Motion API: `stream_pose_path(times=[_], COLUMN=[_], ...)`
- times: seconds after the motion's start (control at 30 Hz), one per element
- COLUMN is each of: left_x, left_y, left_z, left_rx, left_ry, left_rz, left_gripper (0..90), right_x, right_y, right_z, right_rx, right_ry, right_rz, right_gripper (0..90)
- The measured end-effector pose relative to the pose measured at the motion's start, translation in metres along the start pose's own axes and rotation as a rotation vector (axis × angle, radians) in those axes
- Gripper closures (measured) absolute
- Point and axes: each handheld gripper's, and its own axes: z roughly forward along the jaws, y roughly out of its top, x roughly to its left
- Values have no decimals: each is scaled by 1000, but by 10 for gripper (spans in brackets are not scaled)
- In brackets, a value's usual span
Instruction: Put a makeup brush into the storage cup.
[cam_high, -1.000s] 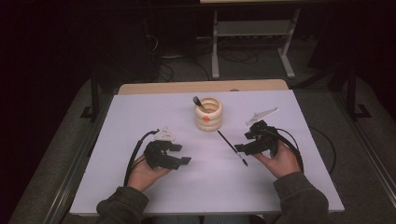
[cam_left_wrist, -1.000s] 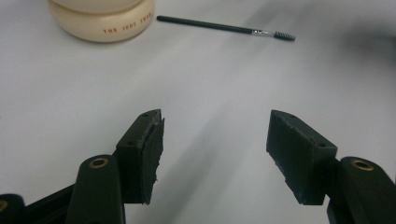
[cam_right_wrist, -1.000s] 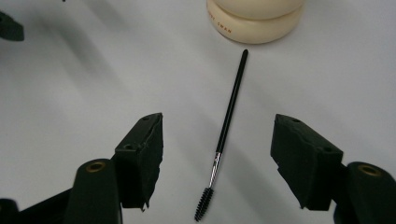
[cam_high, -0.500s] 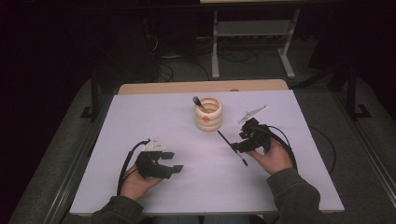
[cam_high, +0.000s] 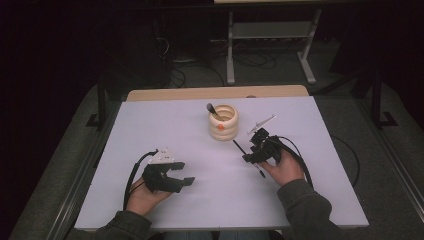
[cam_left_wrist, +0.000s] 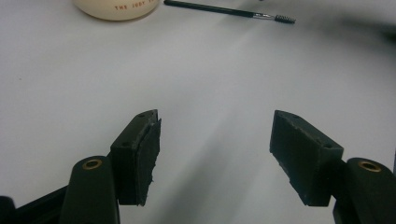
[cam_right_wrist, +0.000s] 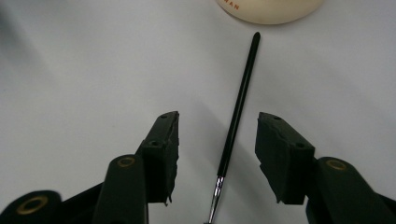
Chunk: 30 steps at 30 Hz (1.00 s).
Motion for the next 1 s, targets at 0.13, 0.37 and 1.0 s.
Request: stream_pose_path(times=[0.13, 0.37, 1.0], left_x=[2, 2, 3], left_y=[-1, -1, -2], left_z=[-2, -1, 2], left_rx=[-7, -7, 8], left_ry=[1, 11, 10], left_rz=[-4, -5, -8], left_gripper=[325, 325, 331], right_x=[1, -1, 3], right_y=[0, 0, 0], right_z=[5, 15, 27], right_rx=[19, 61, 146], right_ry=[-4, -26, -103], right_rz=[-6, 19, 50], right_gripper=[537, 623, 774])
